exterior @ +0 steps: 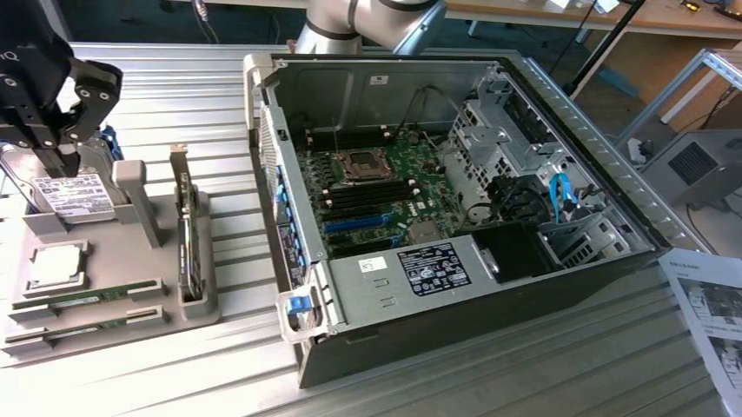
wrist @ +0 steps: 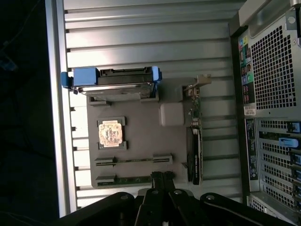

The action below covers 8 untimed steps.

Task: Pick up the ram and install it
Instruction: 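Pick up the ram and move it above insertion slot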

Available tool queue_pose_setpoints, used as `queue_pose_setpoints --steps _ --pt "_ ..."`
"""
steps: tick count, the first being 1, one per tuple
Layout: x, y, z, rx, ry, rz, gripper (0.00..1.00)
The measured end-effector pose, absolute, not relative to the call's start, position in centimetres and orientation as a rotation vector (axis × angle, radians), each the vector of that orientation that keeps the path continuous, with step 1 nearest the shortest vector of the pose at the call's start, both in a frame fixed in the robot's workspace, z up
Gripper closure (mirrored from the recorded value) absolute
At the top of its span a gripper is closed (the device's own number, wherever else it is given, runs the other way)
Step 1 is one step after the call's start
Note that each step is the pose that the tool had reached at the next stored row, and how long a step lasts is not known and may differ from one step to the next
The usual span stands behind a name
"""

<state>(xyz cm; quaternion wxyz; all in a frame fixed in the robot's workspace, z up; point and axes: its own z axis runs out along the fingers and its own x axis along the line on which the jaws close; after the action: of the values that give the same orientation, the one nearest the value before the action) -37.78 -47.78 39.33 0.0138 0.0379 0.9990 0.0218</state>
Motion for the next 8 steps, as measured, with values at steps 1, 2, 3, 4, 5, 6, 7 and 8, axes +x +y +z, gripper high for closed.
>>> queue_pose_setpoints --steps 1,2,3,4,5,6,7,8 --pt "-37.8 -47.91 39.33 0.118 3.111 0.068 0.89" --pt "-37.82 -48.03 39.33 0.118 3.111 0.068 0.89" --pt "-37.83 -48.16 39.32 0.118 3.111 0.068 0.89" --pt "-37.84 -48.28 39.33 0.118 3.111 0.068 0.89" --pt "-37.85 -48.39 39.33 0.118 3.111 0.067 0.89" --pt "-37.87 -48.52 39.33 0.118 3.111 0.067 0.89" --pt "-37.88 -48.64 39.33 0.118 3.111 0.067 0.89" --pt "-37.9 -48.76 39.33 0.118 3.111 0.066 0.89"
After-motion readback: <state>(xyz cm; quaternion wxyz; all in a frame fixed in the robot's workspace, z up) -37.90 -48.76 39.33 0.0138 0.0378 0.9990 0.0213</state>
